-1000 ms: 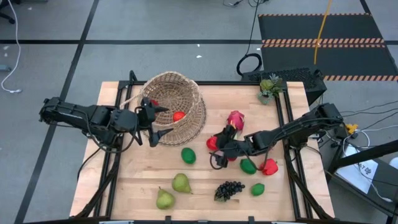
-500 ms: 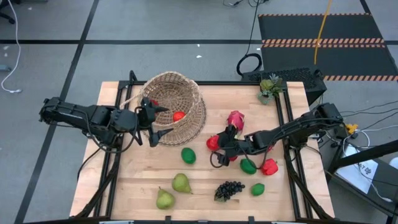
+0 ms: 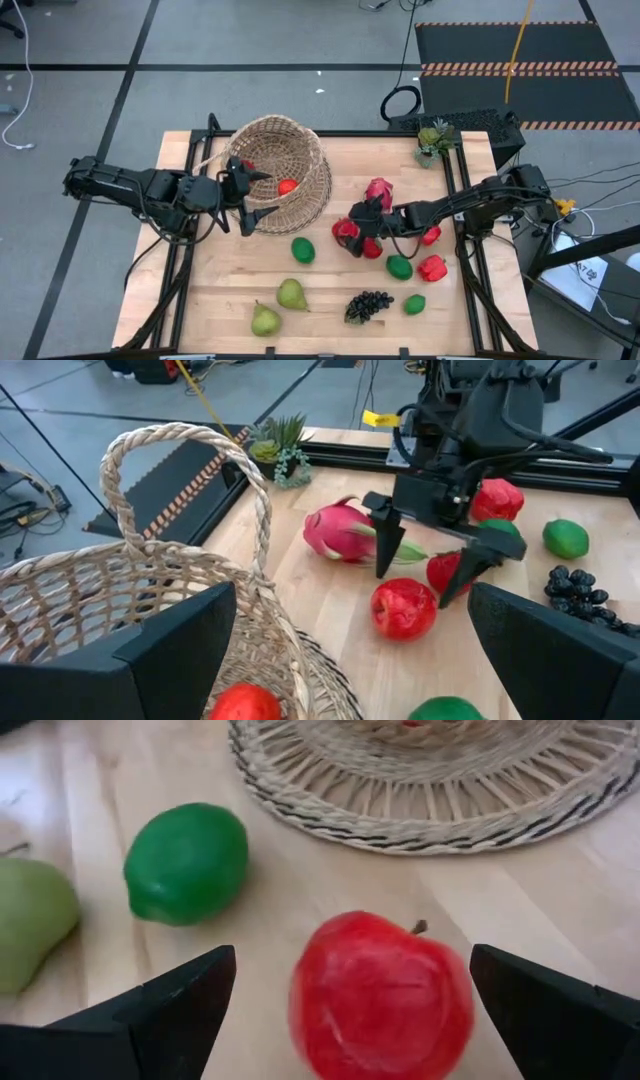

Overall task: Build produce basket
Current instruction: Put the apple into the basket

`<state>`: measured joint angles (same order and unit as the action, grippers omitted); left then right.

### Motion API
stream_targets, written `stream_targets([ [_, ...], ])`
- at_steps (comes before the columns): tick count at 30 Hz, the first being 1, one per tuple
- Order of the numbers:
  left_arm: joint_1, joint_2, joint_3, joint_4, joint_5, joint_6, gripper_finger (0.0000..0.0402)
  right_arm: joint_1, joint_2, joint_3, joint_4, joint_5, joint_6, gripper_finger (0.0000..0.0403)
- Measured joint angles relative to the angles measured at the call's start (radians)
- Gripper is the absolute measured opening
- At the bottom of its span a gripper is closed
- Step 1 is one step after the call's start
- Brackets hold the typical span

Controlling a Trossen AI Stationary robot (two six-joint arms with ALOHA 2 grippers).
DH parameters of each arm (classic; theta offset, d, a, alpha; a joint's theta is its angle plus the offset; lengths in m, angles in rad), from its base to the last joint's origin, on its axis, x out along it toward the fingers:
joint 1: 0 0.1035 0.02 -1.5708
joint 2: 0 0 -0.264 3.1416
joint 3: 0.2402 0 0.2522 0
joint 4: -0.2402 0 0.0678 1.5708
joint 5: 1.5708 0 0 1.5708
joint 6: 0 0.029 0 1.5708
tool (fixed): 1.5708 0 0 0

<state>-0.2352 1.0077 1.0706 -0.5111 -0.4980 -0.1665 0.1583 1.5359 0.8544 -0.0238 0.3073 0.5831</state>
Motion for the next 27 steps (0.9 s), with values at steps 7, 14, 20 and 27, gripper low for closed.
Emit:
stream_targets([
  [7,0.000,0.000,0.000,0.000,0.000,-0.006,0.0397,-0.032,0.000,-0.002,-0.010,0.004,0.111,0.0397],
  [14,0.000,0.000,0.000,-0.001,0.000,-0.007,0.0397,-0.033,0.000,-0.002,-0.018,-0.050,0.129,0.0397],
  [20,0.000,0.000,0.000,-0.001,0.000,-0.008,0.0397,-0.033,0.000,-0.002,-0.046,-0.050,0.143,0.0396],
  [27,0.000,0.000,0.000,-0.001,0.000,-0.016,0.0397,-0.033,0.024,-0.002,-0.055,-0.093,0.158,0.0396],
])
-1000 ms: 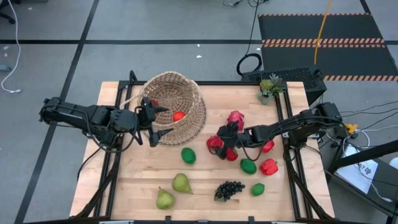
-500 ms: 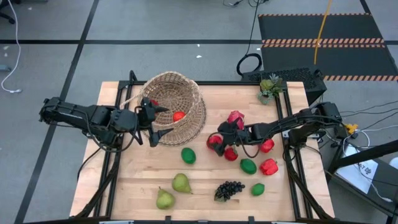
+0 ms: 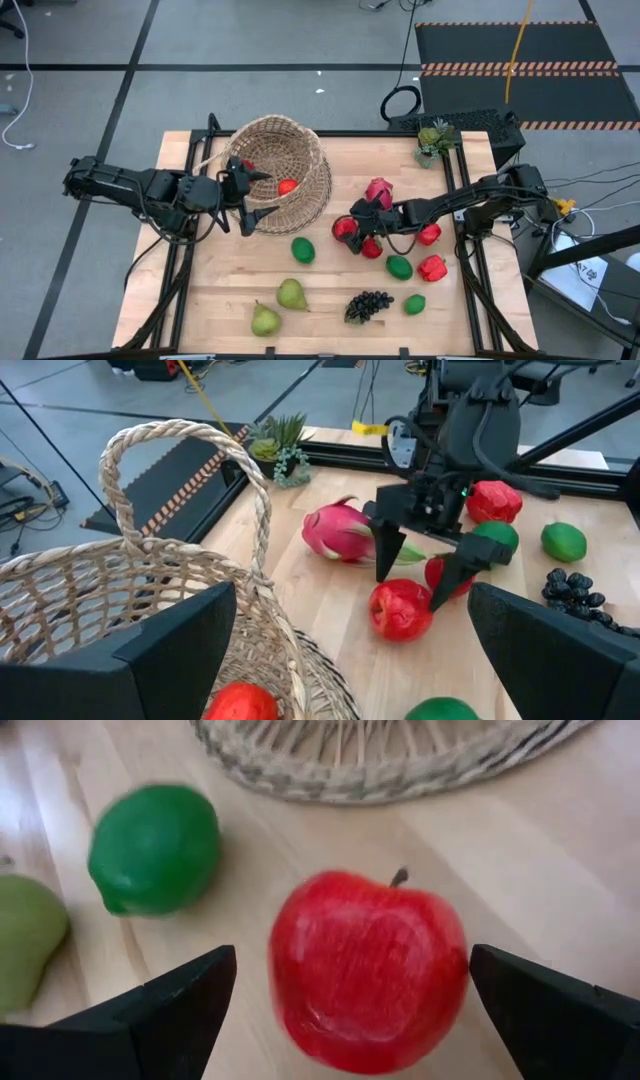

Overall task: Build produce basket
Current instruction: Put the apple into the basket

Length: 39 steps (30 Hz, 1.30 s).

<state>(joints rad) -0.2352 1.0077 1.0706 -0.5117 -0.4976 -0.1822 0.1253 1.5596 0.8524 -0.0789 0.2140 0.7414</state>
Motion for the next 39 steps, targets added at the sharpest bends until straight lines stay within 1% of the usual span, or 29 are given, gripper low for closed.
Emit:
stream_targets([
  [4,0.000,0.000,0.000,0.000,0.000,0.000,0.0397,-0.002,0.064,0.000,0.028,-0.021,0.006,0.0396],
  [9,0.000,0.000,0.000,0.001,0.000,-0.001,0.0397,-0.028,0.139,0.000,0.143,-0.110,-0.003,0.0396],
  [14,0.000,0.000,0.000,0.000,0.000,-0.001,0.0397,-0.048,0.165,0.000,0.178,-0.113,-0.033,0.0396],
  [20,0.000,0.000,0.000,0.000,0.000,-0.001,0.0397,-0.053,0.152,0.000,0.181,-0.113,-0.077,0.0387],
  [29,0.000,0.000,0.000,0.000,0.000,-0.002,0.0397,-0.052,0.106,0.000,0.177,-0.112,-0.125,0.0340],
  [34,0.000,0.000,0.000,0.000,0.000,-0.004,0.0397,-0.049,0.076,0.000,0.181,-0.114,-0.128,0.0344],
  [39,0.000,0.000,0.000,-0.001,0.000,-0.005,0.0397,-0.030,0.017,0.000,0.181,-0.114,-0.163,0.0345],
])
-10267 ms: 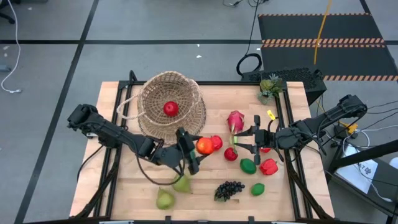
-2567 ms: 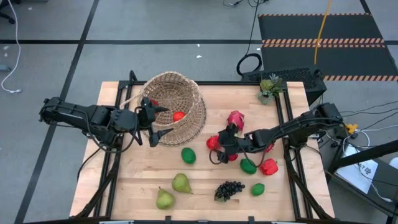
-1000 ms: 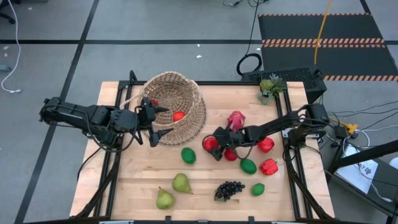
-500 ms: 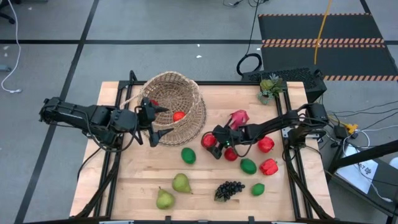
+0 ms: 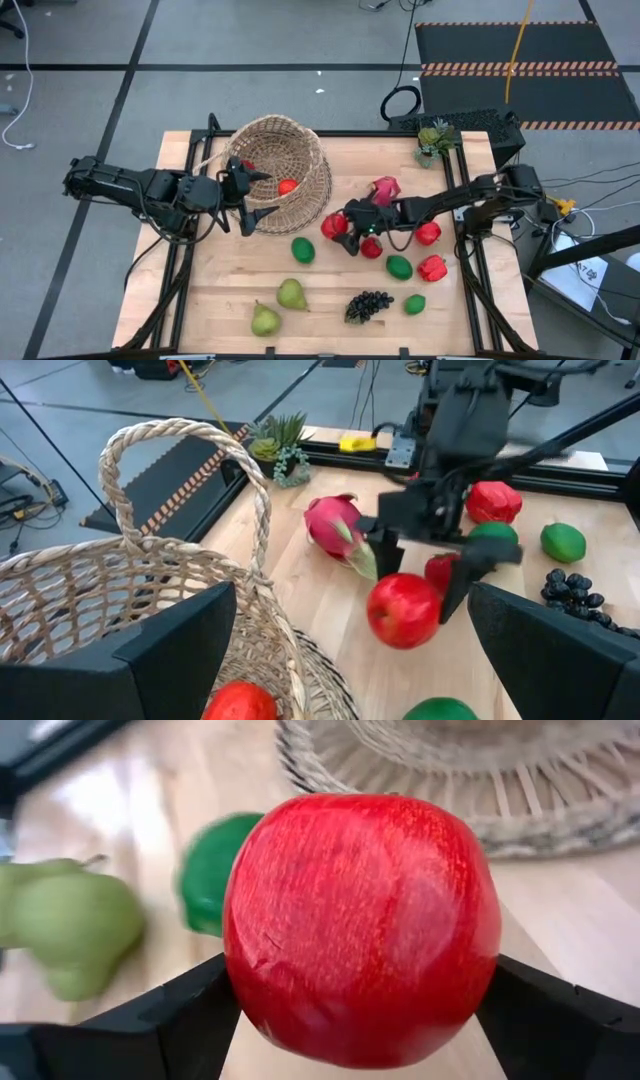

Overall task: Build produce basket
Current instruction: Put the apple into the basket

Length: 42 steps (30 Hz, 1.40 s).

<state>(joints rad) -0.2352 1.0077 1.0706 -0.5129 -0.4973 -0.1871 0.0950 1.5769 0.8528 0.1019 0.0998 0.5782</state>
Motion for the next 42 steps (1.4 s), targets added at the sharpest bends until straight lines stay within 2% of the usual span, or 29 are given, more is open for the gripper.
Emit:
stream_targets([
  [10,-0.027,0.017,0.000,0.002,0.003,-0.014,0.0397,0.054,-0.137,0.000,0.016,0.002,-0.164,0.0346],
  [16,-0.053,0.059,0.000,0.047,0.011,-0.006,0.0397,0.124,-0.166,0.000,0.077,0.000,-0.451,0.0346],
  [21,-0.072,0.106,0.001,0.085,0.058,0.019,0.0397,0.186,-0.168,0.000,0.150,0.001,-0.707,0.0347],
  [24,-0.085,0.134,0.001,0.115,0.065,0.041,0.0397,0.203,-0.167,0.000,0.211,0.004,-0.803,0.0347],
  [29,-0.104,0.182,0.001,0.198,0.087,0.146,0.0397,0.209,-0.167,0.000,0.300,0.037,-0.867,0.0347],
  [37,-0.144,0.252,0.001,0.392,0.107,0.332,0.0397,0.218,-0.167,0.000,0.309,0.196,-0.948,0.0347],
  [42,-0.153,0.301,0.001,0.478,0.113,0.366,0.0397,0.230,-0.166,0.000,0.342,0.243,-0.971,0.0347],
])
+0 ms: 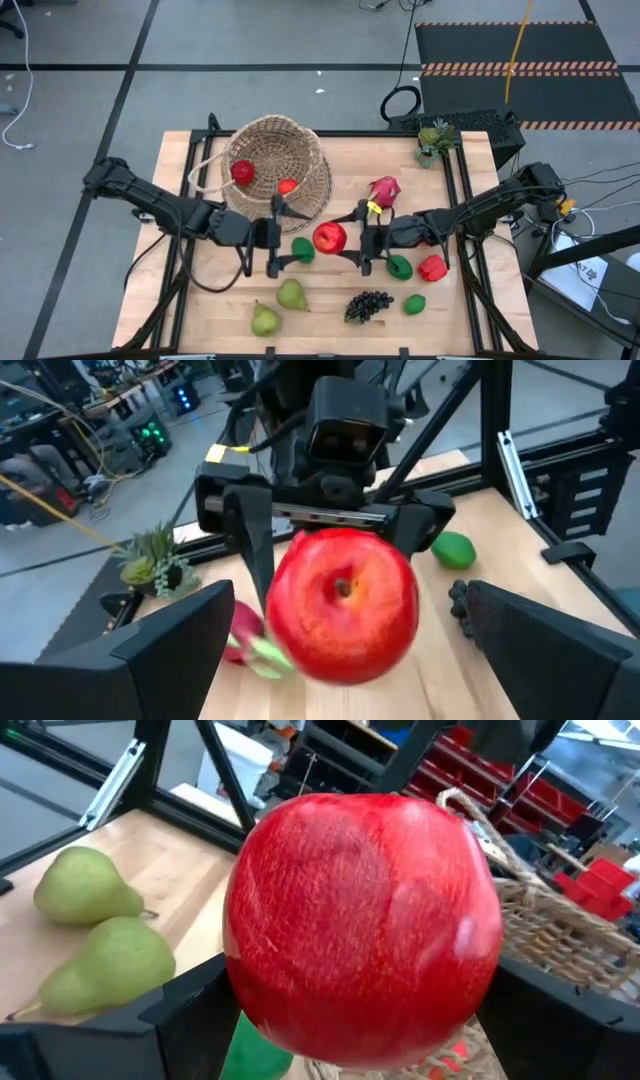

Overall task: Build produce basket
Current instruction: Put the apple into the basket

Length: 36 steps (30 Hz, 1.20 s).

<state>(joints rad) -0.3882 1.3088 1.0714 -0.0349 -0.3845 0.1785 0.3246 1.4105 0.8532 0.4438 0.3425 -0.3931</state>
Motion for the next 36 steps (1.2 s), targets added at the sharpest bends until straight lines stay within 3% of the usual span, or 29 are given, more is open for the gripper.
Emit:
stream_targets([
  [31,0.024,0.099,-0.001,0.252,0.027,0.109,0.0397,0.004,0.000,0.000,0.114,0.027,-0.013,0.0347],
  [36,0.023,0.099,-0.001,0.255,0.028,0.072,0.0367,0.004,0.000,0.000,0.114,0.027,-0.015,0.0347],
])
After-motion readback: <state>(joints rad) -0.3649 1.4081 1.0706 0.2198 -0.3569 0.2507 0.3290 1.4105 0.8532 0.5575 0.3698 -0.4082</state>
